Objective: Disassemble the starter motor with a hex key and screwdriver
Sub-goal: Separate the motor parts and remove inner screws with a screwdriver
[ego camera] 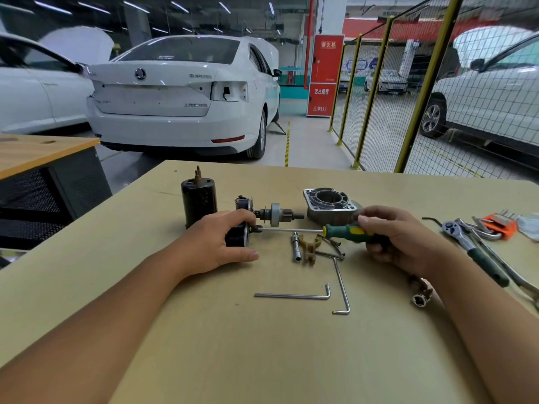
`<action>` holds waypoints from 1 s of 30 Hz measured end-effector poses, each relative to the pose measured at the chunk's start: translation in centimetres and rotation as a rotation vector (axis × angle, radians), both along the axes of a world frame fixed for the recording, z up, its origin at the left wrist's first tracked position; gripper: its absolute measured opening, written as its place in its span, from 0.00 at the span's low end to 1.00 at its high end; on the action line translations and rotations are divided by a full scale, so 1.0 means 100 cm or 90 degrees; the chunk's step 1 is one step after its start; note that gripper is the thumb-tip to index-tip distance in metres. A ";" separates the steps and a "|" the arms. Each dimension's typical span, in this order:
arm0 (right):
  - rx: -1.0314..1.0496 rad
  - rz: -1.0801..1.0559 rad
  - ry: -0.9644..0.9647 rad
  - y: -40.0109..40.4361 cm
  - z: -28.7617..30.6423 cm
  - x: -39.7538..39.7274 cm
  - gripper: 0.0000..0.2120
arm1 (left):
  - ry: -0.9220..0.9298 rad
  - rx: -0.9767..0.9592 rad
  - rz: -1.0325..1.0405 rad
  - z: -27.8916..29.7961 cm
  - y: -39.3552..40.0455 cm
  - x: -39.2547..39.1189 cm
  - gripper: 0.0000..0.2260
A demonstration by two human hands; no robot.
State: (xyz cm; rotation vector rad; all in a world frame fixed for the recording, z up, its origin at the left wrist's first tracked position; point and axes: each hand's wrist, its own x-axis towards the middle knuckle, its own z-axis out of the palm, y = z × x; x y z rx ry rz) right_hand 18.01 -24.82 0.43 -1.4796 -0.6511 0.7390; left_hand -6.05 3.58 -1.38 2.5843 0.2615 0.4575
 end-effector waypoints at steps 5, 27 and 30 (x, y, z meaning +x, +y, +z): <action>0.084 -0.002 0.043 0.003 -0.003 -0.001 0.16 | -0.004 0.006 0.002 -0.001 0.000 0.000 0.22; 0.007 0.020 -0.001 0.000 -0.004 0.007 0.15 | 0.023 0.001 0.040 -0.001 -0.002 0.001 0.29; 0.059 0.006 0.031 0.003 -0.007 0.006 0.19 | 0.023 0.009 0.031 -0.001 -0.001 0.001 0.24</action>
